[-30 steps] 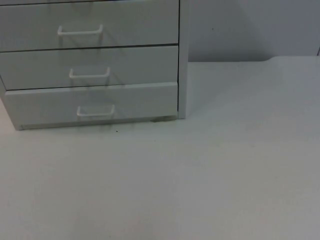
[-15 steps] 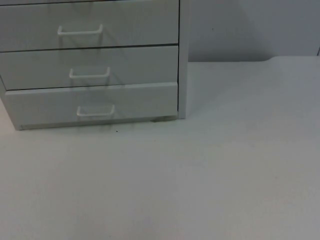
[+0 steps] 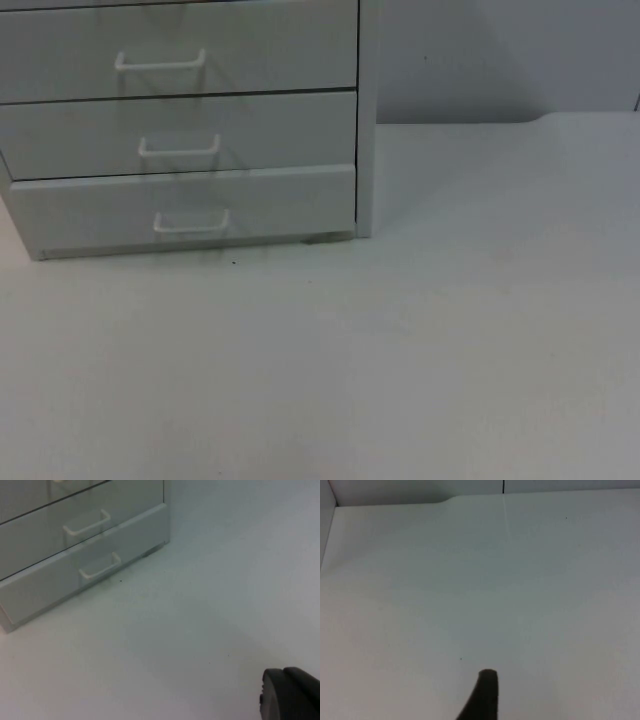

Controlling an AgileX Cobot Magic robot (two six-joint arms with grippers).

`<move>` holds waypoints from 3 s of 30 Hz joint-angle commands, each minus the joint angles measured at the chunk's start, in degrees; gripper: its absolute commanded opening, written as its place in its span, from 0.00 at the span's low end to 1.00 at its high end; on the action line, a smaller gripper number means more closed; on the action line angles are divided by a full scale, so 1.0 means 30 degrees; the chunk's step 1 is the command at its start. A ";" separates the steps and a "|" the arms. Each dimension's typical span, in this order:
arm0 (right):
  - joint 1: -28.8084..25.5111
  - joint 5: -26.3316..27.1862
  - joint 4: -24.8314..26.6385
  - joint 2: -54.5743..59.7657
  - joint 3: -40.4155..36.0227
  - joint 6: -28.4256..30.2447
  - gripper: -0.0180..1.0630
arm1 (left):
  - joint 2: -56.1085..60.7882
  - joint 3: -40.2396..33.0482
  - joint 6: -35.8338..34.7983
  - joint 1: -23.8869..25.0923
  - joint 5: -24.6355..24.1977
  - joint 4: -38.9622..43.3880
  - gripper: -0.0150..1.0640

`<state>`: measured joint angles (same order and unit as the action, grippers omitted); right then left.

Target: Open the drawer with the left hand, place the block into the drawer with the right hand, then close the drawer with the left hand.

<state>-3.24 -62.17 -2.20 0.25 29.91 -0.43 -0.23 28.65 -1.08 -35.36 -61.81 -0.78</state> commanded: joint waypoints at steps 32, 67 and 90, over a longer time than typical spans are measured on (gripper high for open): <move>-0.0007 0.0125 -0.0062 -0.0085 -0.0126 0.0028 0.99 | 0.0077 -0.0095 -0.0023 0.0037 0.0077 -0.0049 0.99; -0.0007 0.0125 -0.0062 -0.0085 -0.0126 0.0028 0.99 | 0.0077 -0.0095 0.0008 1.4497 0.0077 -0.0014 0.99; -0.0007 0.0125 -0.0062 -0.0085 -0.0126 0.0028 0.99 | 0.0077 -0.0095 0.0008 1.4494 0.0077 0.0017 0.99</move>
<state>-3.24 -62.17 -2.20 0.25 29.91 -0.43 -0.23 28.65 -0.98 7.93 -61.81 -0.67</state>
